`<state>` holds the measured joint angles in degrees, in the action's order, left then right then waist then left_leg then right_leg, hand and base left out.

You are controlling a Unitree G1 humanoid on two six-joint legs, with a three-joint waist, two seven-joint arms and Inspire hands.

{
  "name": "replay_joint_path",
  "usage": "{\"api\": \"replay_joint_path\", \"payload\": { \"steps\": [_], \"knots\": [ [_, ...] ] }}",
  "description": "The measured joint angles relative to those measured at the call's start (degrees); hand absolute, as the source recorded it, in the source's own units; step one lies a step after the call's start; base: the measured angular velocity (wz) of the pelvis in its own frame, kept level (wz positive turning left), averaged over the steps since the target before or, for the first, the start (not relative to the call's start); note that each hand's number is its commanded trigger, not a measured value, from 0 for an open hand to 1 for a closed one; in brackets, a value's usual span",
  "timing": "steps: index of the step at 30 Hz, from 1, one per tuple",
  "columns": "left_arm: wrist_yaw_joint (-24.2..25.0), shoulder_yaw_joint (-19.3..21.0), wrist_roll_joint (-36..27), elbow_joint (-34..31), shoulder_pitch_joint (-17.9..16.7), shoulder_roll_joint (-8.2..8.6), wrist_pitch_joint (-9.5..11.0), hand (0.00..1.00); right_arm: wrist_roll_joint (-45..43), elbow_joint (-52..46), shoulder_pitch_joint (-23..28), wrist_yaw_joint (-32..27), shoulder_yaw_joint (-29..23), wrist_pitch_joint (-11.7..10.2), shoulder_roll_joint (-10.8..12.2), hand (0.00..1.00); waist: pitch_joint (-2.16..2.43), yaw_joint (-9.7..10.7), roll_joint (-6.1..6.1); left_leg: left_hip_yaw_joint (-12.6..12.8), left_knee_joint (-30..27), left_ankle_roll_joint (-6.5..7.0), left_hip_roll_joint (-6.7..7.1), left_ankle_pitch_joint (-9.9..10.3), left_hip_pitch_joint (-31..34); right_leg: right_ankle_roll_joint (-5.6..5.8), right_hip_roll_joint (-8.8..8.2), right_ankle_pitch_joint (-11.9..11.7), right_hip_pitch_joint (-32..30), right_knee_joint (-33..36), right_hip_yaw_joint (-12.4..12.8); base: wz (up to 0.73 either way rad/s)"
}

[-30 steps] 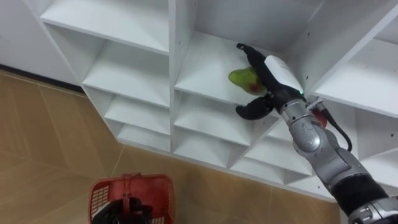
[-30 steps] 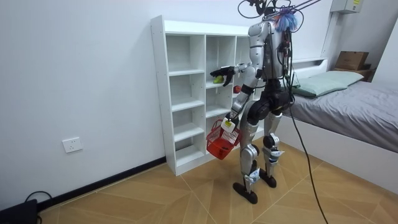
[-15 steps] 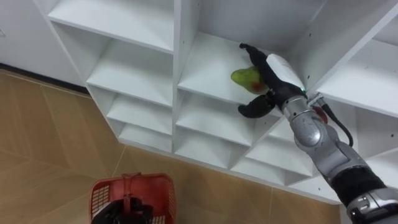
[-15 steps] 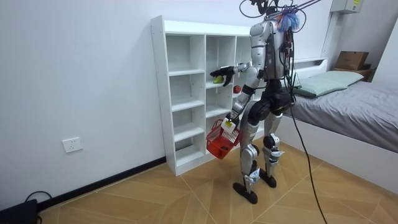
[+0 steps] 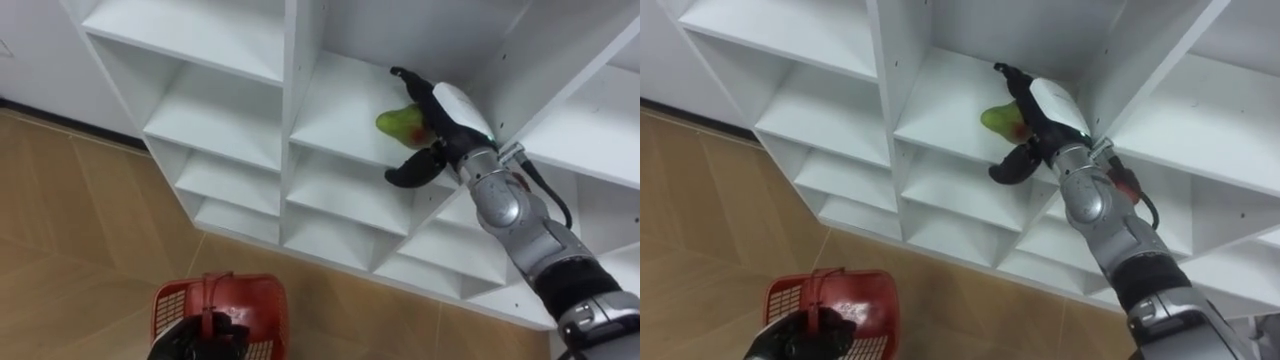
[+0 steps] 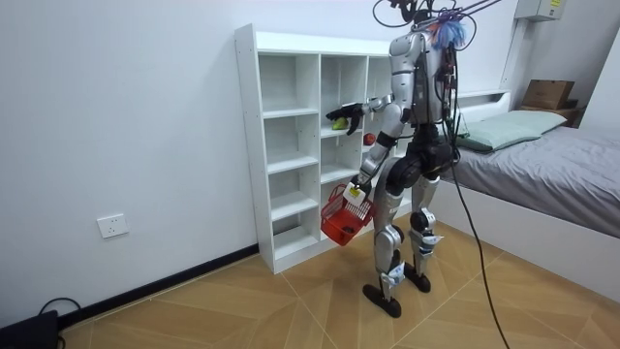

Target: Collect fruits from the closet

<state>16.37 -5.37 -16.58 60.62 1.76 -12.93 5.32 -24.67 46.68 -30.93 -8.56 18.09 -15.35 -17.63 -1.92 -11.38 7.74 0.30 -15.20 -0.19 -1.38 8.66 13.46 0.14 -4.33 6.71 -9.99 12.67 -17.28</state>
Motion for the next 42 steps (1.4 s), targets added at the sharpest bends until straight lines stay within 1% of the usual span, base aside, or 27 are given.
{"api": "replay_joint_path", "payload": {
  "steps": [3,4,5,6,7,8,9,11,14,17,19,21,24,26,29,32,34,36,39,42],
  "knots": [
    [0.0,-0.03,0.0,0.01,-0.01,0.0,0.0,1.0,0.0,0.38,-0.01,0.39,-0.52,0.03,0.0,0.0,0.02,-0.1,0.04,-0.08,0.04,0.05,0.06,-0.11,0.02,0.02,-0.07,-0.01,0.01,0.05,-0.11,0.01],
    [0.01,-0.18,0.0,0.01,-0.01,-0.01,0.0,1.0,-0.01,0.62,-0.08,0.64,-0.8,0.03,0.0,0.04,0.05,-0.1,0.1,-0.18,0.06,0.06,0.09,-0.15,0.05,0.02,-0.11,-0.02,0.03,0.06,-0.23,0.04],
    [0.01,-0.33,-0.01,0.01,-0.01,-0.03,0.0,1.0,0.0,0.82,-0.15,0.7,-0.86,0.03,0.0,0.38,0.06,-0.1,0.15,-0.2,0.09,0.06,0.11,-0.19,0.04,0.03,-0.13,-0.02,0.03,0.08,-0.28,0.04],
    [0.04,-0.48,-0.01,0.03,-0.01,-0.05,0.0,1.0,0.01,1.11,-0.27,0.9,-0.96,0.04,0.0,0.49,0.07,-0.1,0.33,-0.24,0.35,0.09,0.18,-0.37,-0.02,0.03,-0.21,-0.02,0.03,0.1,-0.37,0.06],
    [0.05,-0.51,-0.01,0.02,0.01,-0.05,0.0,1.0,0.01,1.37,-0.38,1.15,-1.22,0.04,0.0,0.65,0.07,-0.05,0.54,-0.39,0.62,0.1,0.28,-0.59,-0.06,0.03,-0.32,-0.02,0.02,0.1,-0.54,0.06],
    [0.05,-0.51,-0.01,0.02,0.03,-0.05,0.0,1.0,0.01,1.5,-0.43,1.2,-1.35,0.06,0.0,0.78,0.06,-0.05,0.64,-0.45,0.69,0.11,0.31,-0.65,-0.04,0.03,-0.35,-0.02,0.0,0.1,-0.61,0.07],
    [0.04,-0.47,0.01,0.03,0.01,-0.06,0.0,1.0,0.0,1.6,-0.46,1.3,-1.56,0.22,0.0,1.0,0.07,-0.01,0.78,-0.63,0.65,0.11,0.36,-0.68,0.05,0.04,-0.38,-0.02,0.0,0.1,-0.76,0.06],
    [0.04,-0.47,0.02,0.04,-0.02,-0.09,-0.02,1.0,0.0,1.55,-0.46,1.85,-1.74,0.41,-0.01,1.0,0.1,-0.01,0.93,-0.76,0.51,0.11,0.4,-0.68,0.14,0.07,-0.43,-0.04,0.0,0.1,-0.92,0.04],
    [0.04,-0.5,0.03,0.03,-0.01,-0.23,-0.16,1.0,-0.02,1.39,-0.32,4.59,-1.69,0.46,-0.29,1.0,0.25,0.15,1.15,-0.86,0.33,0.12,0.42,-0.68,0.22,0.1,-0.43,-0.11,0.02,0.08,-0.93,0.0],
    [0.05,-0.52,0.04,0.07,0.09,-0.54,-0.75,1.0,1.67,0.99,0.17,4.96,-1.35,0.1,-0.32,1.0,0.26,0.35,1.18,-0.95,0.2,0.12,0.43,-0.77,0.25,0.05,-0.42,-0.35,0.08,0.0,-1.05,0.0],
    [0.09,-0.48,0.09,0.1,0.57,-0.57,-1.2,1.0,4.57,1.97,-0.27,4.91,-1.8,1.31,-0.29,1.0,0.24,-0.05,1.15,-1.09,0.18,0.2,0.51,-0.92,0.38,0.09,-0.44,-0.58,0.07,-0.17,-1.11,0.05],
    [0.09,-0.47,0.09,0.18,0.46,-0.79,-1.27,1.0,5.4,2.39,-0.71,5.07,-2.19,2.65,-0.34,1.0,0.18,-0.14,1.06,-1.47,-0.07,0.27,0.69,-0.99,0.56,0.17,-0.56,-0.62,0.16,-0.29,-1.42,0.12],
    [0.07,-0.45,-0.03,0.2,0.43,-1.31,-1.7,1.0,7.34,4.3,-1.31,6.11,-3.41,3.07,-0.34,1.0,0.2,-0.28,1.12,-2.0,-0.46,0.41,0.93,-1.08,0.99,0.41,-0.59,-0.89,0.09,-0.98,-1.79,0.09],
    [0.05,-0.44,-0.02,0.2,0.44,-1.35,-1.78,1.0,8.5,4.56,-1.51,6.42,-3.58,3.66,-0.34,1.0,0.21,-0.38,1.12,-2.0,-0.46,0.51,1.07,-1.12,1.13,0.51,-0.71,-0.95,0.22,-1.0,-1.81,0.0],
    [0.06,-0.36,0.09,0.2,0.43,-1.33,-1.86,1.0,9.52,4.51,-1.63,7.01,-4.04,3.81,-0.33,1.0,0.19,-0.38,1.1,-2.0,-0.44,0.65,1.09,-1.01,1.25,0.59,-0.74,-1.03,0.1,-0.99,-1.88,0.0],
    [0.06,-0.33,0.09,0.19,0.51,-1.33,-1.92,1.0,10.14,4.55,-1.88,7.54,-4.36,3.9,-0.33,1.0,0.02,-0.38,0.86,-1.97,-0.32,0.66,1.1,-0.99,1.23,0.59,-0.75,-1.04,0.05,-1.0,-1.88,0.0],
    [0.05,-0.4,0.09,0.19,0.48,-1.28,-1.95,1.0,10.73,4.53,-2.06,7.39,-4.33,4.14,-0.14,1.0,-0.27,-0.4,0.44,-1.93,-0.19,0.66,1.1,-1.0,1.06,0.59,-0.75,-1.04,0.12,-1.01,-1.86,0.0],
    [0.05,-0.4,0.05,0.18,0.49,-1.24,-2.02,1.0,10.63,4.5,-2.24,7.45,-4.33,4.22,-0.14,1.0,-0.38,-0.39,0.28,-1.88,-0.09,0.65,1.09,-1.01,1.02,0.59,-0.75,-1.04,0.11,-1.0,-1.82,0.0],
    [-0.32,-0.54,-0.2,0.04,0.51,-1.02,-2.04,1.0,10.82,4.41,-2.08,6.59,-4.13,4.23,-0.14,1.0,-0.41,-0.58,0.2,-1.81,-0.03,0.65,1.08,-1.01,1.07,0.59,-0.74,-1.04,0.01,-0.97,-1.79,0.0],
    [-1.71,-0.57,-0.13,0.04,0.74,-0.61,-2.03,1.0,10.79,4.4,-1.98,6.24,-4.13,4.21,-0.04,1.0,-0.36,-0.55,0.21,-1.81,-0.09,0.66,1.08,-1.02,1.06,0.59,-0.75,-1.04,0.04,-0.93,-1.82,0.0]
  ]
}}
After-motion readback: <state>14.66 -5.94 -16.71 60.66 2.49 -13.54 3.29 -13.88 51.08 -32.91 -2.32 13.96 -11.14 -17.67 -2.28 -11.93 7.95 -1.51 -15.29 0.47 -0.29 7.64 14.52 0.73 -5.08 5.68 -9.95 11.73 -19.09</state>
